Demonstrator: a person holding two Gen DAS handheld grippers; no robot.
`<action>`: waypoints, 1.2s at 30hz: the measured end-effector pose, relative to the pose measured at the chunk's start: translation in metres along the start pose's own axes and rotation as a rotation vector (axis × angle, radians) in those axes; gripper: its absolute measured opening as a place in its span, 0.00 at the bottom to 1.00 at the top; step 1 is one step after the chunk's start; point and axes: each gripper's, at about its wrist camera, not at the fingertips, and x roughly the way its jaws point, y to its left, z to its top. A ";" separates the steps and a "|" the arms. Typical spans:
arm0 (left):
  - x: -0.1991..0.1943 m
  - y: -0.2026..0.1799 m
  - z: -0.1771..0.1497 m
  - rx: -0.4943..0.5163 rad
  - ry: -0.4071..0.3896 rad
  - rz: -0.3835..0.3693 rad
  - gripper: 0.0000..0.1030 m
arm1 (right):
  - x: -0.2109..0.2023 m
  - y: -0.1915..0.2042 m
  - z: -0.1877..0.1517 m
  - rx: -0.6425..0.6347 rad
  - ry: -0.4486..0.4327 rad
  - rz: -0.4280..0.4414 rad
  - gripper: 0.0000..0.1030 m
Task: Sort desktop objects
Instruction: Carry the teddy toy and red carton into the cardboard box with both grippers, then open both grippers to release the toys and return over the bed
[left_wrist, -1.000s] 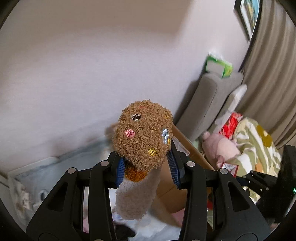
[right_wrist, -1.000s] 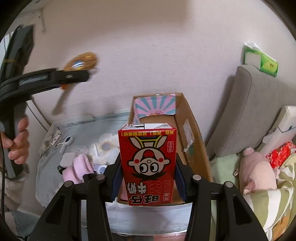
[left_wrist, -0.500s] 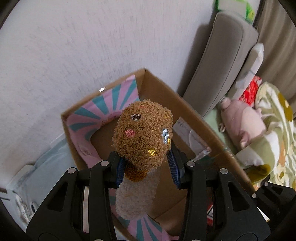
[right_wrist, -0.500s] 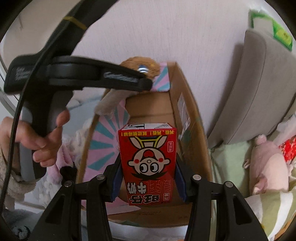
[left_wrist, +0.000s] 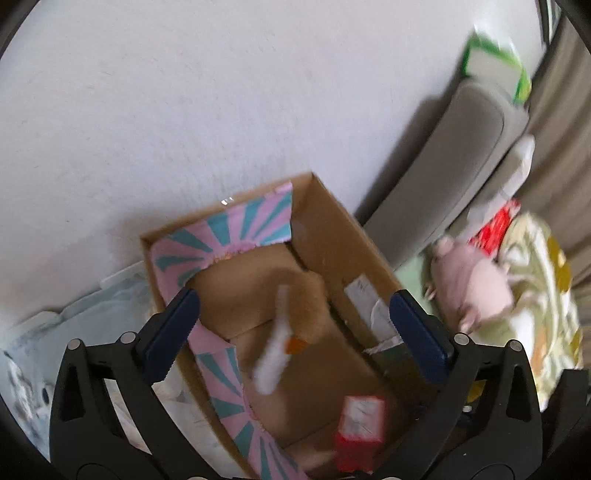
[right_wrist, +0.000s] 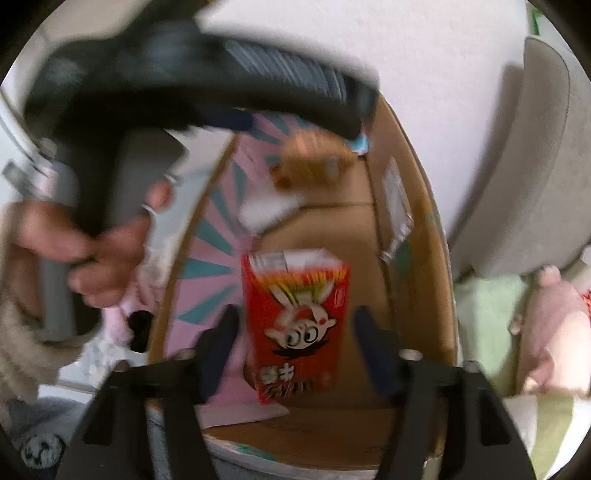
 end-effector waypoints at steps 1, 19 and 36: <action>-0.005 0.004 0.002 -0.015 -0.002 0.004 0.99 | -0.002 -0.001 -0.001 0.000 -0.013 0.002 0.66; -0.129 0.106 -0.046 -0.234 -0.154 0.093 0.99 | -0.046 0.007 0.006 0.024 -0.182 -0.054 0.67; -0.244 0.218 -0.136 -0.389 -0.219 0.248 0.99 | -0.061 0.071 0.009 -0.020 -0.239 -0.014 0.67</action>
